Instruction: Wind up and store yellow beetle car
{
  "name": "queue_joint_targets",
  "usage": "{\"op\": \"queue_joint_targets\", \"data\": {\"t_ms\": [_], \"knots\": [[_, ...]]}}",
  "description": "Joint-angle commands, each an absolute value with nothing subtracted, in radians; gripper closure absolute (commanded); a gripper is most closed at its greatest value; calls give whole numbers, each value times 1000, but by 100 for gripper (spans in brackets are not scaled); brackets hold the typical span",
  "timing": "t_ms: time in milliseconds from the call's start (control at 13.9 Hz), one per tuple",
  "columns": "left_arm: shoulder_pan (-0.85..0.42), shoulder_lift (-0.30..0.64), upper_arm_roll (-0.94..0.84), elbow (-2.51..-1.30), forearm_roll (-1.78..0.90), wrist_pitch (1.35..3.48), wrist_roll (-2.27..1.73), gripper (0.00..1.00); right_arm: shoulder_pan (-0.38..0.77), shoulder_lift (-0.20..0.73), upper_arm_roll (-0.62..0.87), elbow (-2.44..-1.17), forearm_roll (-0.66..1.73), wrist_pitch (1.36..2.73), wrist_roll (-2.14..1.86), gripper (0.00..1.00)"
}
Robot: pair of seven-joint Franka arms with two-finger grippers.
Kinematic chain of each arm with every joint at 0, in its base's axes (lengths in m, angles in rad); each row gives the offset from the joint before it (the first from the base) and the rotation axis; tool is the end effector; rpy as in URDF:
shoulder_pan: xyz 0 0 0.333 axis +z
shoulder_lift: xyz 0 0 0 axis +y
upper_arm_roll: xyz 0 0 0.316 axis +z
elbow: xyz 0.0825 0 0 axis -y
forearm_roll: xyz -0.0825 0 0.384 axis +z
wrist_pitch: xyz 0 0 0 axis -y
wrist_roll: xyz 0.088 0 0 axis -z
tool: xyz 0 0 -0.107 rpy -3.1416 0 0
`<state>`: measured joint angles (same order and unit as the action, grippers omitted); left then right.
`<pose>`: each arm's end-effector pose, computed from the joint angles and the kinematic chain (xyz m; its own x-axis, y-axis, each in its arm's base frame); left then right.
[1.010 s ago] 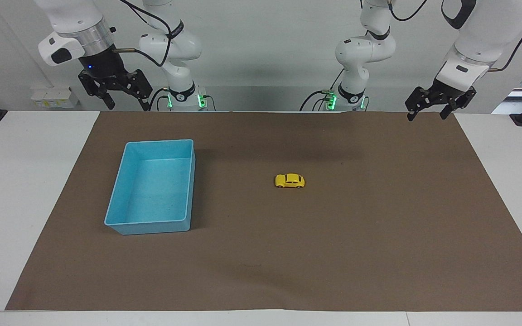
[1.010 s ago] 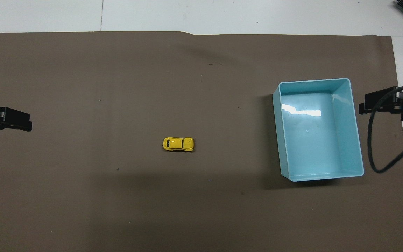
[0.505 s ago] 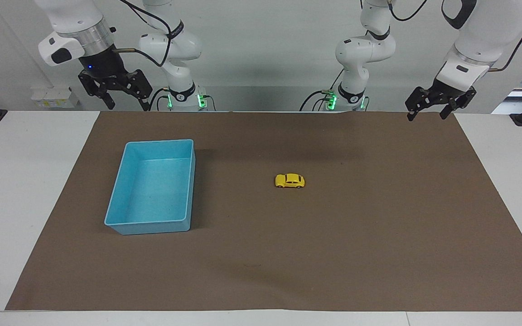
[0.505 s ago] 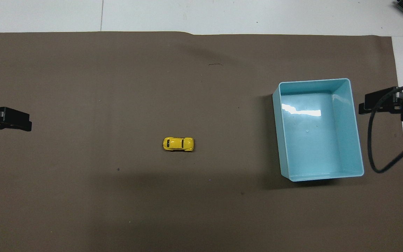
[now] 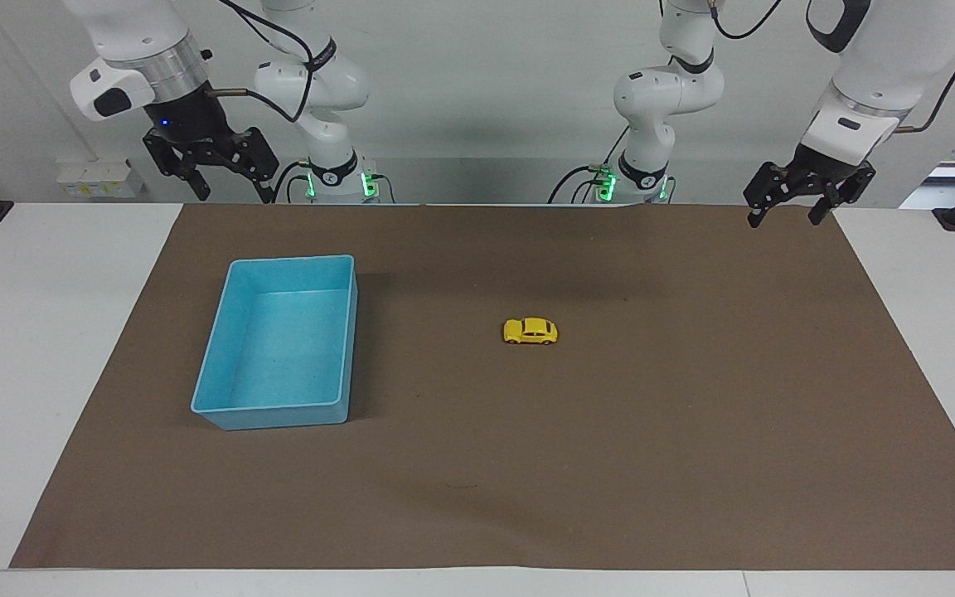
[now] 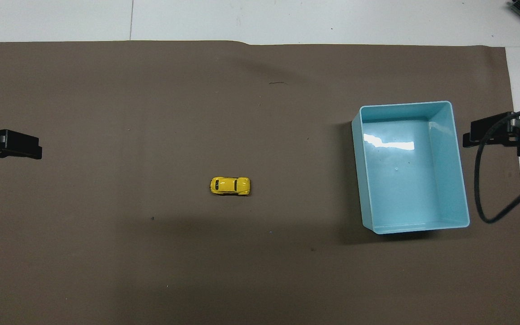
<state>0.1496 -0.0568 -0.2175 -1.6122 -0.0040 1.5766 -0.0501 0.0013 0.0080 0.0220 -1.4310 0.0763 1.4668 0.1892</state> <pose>0.5363 -0.0404 0.6357 0.9996 -0.0177 0.0203 -0.0175 -0.9998 -0.0072 0.5454 0.0215 0.6764 0.9875 -0.1568 0.0134 -0.1553 -0.9847 -0.0797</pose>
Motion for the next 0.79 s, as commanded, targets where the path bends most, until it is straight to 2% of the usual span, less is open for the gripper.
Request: {"op": "queue_joint_targets", "data": {"t_ms": [0,721], "knots": [[131,-52,-219,-1606,-15,1589,-17,0,-5,3,21,-1428,103,1462,209,0],[127,-57,-218,-1623,-25,1583,685,0,-5,3,21,-1428,104,1462,207,0]]}}
